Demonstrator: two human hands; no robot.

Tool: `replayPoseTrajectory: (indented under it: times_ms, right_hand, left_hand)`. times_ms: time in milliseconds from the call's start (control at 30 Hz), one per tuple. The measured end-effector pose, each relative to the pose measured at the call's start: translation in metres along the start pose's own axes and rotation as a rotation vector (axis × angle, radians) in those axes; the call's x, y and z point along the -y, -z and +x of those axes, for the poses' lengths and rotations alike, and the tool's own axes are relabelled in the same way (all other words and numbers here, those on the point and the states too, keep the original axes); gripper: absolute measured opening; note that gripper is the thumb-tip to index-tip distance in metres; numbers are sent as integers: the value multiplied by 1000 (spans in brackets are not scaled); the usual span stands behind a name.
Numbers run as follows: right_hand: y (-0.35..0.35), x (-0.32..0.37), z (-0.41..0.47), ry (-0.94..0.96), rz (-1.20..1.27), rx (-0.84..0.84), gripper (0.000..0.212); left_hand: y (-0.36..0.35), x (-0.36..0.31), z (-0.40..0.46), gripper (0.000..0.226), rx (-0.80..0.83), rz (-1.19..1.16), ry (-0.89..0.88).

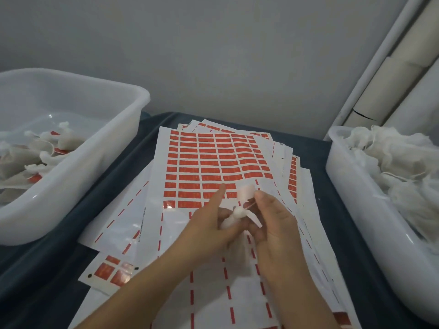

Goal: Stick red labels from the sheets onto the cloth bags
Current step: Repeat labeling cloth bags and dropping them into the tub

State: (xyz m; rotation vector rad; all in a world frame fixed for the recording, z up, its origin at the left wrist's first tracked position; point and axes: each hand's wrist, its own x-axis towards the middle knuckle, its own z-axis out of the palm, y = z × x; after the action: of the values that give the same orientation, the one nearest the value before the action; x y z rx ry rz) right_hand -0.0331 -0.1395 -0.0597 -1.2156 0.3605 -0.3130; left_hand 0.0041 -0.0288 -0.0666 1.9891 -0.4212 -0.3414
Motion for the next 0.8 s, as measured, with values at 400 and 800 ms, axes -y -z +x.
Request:
replayPoseTrajectory:
  times_ms: [400,800]
  right_hand:
    - [13,9,5,169,-154,-176,24]
    - [7,7,-2,335,-384,85,22]
  left_hand:
    - [29,-4,-9,32,-54,-484,73]
    - [33,-7,-12,27,-54,-397,-17]
